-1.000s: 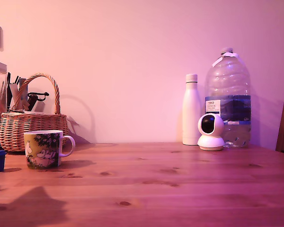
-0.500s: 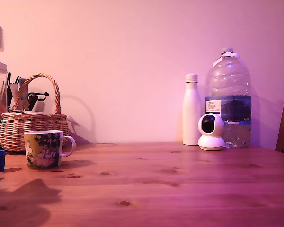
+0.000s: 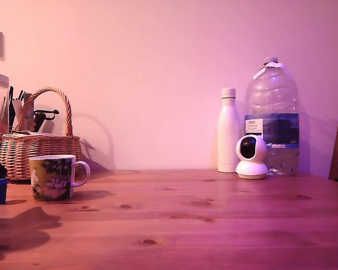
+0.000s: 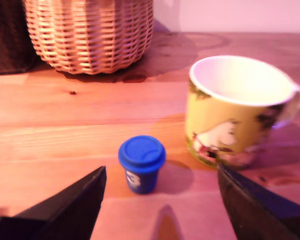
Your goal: Pick up the coffee capsules from the table one by one and drop them inside the nearest coffee cup
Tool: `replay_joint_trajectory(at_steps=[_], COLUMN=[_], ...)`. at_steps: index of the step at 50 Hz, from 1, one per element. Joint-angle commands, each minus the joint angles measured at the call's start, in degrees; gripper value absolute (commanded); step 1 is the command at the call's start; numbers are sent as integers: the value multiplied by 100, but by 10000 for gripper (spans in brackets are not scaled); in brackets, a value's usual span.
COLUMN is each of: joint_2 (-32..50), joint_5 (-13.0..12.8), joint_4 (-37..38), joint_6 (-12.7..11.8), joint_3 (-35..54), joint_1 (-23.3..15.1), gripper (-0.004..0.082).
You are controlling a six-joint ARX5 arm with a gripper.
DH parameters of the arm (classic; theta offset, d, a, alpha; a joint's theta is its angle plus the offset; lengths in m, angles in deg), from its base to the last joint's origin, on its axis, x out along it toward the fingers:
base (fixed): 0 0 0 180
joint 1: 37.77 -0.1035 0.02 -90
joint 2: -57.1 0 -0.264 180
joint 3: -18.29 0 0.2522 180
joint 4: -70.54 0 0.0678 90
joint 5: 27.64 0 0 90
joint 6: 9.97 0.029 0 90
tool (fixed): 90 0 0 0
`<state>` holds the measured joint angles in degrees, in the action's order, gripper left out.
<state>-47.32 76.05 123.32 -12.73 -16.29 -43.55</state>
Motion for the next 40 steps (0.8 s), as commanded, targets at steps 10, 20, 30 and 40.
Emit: replay_joint_trajectory(at_steps=[10,20,30,40], joint_2=[-684,-1143,-1521,-1635], joint_5=[26,26,26,26], joint_4=[291,466,466,466], joint_6=[31,46,42,81], joint_3=[-328,-673,-944,-1010], joint_1=[-50,-50,-48,-48], gripper=[642,642,642,641])
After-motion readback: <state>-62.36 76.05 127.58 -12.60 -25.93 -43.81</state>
